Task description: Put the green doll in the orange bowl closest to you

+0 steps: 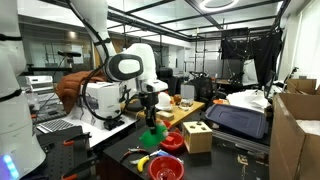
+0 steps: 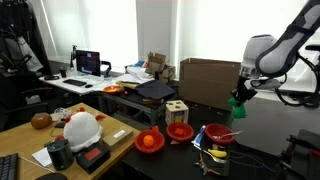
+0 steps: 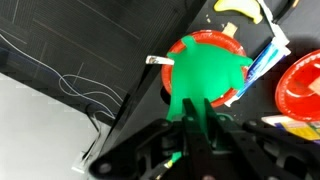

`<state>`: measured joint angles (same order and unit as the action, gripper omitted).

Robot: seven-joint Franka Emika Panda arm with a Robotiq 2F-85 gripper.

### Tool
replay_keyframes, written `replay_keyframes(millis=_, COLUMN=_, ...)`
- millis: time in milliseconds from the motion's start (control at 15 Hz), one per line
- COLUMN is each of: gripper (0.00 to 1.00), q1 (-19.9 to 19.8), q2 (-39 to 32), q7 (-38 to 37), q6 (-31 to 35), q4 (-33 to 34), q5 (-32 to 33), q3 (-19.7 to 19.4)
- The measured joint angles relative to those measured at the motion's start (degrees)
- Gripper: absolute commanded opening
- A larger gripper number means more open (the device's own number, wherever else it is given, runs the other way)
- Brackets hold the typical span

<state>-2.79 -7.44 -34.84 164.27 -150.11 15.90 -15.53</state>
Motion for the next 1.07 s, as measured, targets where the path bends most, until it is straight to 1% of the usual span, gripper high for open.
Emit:
replay_keyframes(millis=133, gripper=0.03, q1=0.75, q2=-1.35, q7=-5.23, q6=0.01, q4=2.34, q5=4.66, q3=-2.19)
replay_keyframes(millis=267, gripper=0.03, q1=1.61, q2=-2.78, q7=-7.4, q6=-0.01, q4=5.22, q5=5.86, q3=-2.58)
replay_keyframes(millis=667, gripper=0.03, q1=6.05, q2=-6.69, q7=-8.13, q6=-0.79, q4=13.99, q5=5.84, q3=-2.51)
replay_keyframes(millis=800, gripper=0.03, q1=6.35, q2=-8.33, q7=-8.13, q6=-0.82, q4=15.48, q5=5.19, q3=-2.51)
replay_keyframes(millis=1067, gripper=0.03, q1=6.21, q2=-12.48, q7=-8.02, q6=-0.81, q4=16.06, q5=3.14, q3=-2.77)
